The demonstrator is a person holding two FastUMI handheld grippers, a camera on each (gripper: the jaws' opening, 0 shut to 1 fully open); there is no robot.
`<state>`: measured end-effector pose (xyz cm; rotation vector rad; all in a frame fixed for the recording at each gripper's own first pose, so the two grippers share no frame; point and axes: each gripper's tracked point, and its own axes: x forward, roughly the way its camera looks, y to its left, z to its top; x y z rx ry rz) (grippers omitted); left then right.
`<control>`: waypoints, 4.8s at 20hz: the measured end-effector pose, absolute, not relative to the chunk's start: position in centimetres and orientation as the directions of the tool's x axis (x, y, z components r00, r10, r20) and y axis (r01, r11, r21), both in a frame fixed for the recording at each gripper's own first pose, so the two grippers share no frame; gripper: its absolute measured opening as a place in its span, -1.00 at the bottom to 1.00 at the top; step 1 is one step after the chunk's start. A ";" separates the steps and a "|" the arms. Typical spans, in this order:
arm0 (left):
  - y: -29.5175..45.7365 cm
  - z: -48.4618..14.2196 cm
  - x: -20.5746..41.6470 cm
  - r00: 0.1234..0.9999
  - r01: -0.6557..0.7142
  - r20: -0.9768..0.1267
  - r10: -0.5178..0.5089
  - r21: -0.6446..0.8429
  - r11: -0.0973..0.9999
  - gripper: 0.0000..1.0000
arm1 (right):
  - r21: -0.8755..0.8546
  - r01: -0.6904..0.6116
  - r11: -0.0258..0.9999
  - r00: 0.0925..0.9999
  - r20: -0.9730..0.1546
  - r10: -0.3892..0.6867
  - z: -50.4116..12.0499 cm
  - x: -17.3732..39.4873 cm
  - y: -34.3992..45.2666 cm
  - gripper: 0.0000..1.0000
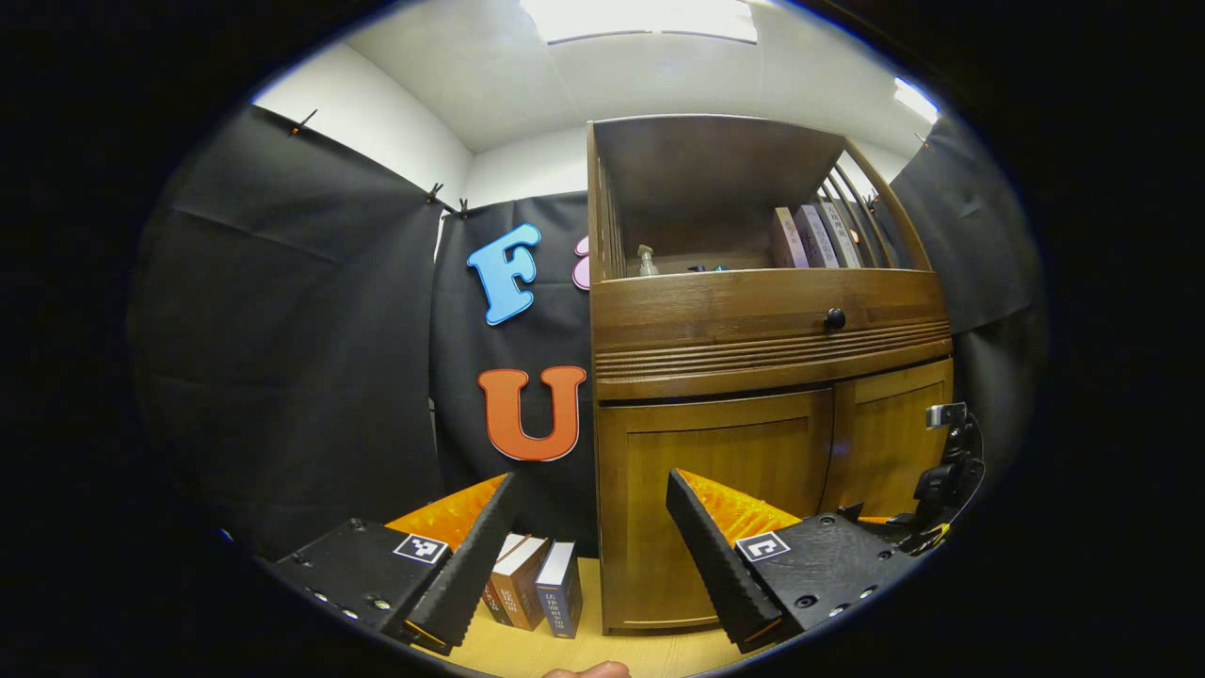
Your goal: Open the right door of the double-door shoe cabinet with the right hand, and open the left door with the left hand.
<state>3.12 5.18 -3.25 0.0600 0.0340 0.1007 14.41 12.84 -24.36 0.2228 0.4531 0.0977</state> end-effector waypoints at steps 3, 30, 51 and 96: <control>5.3 -3.9 3.1 0.994 -0.101 -0.042 0.104 0.058 0.993 0.91 | 0.220 -0.005 0.975 0.899 -0.427 0.101 -24.6 15.2 12.5 0.07; -0.3 -6.2 3.8 0.994 0.043 -0.100 -0.038 0.044 0.998 0.90 | 0.205 -0.050 0.977 0.898 -0.418 0.134 -23.5 8.9 11.0 -0.43; -8.9 -9.1 2.6 0.960 0.218 -0.182 -0.212 0.014 0.976 0.90 | 0.217 0.067 0.974 0.886 -0.461 0.042 -21.8 -2.7 3.3 -0.48; -16.7 -20.7 9.9 0.864 0.326 -0.386 -0.322 -0.058 0.944 0.91 | 0.143 0.346 0.927 0.852 -0.461 -0.247 -18.7 -11.1 -15.0 -0.92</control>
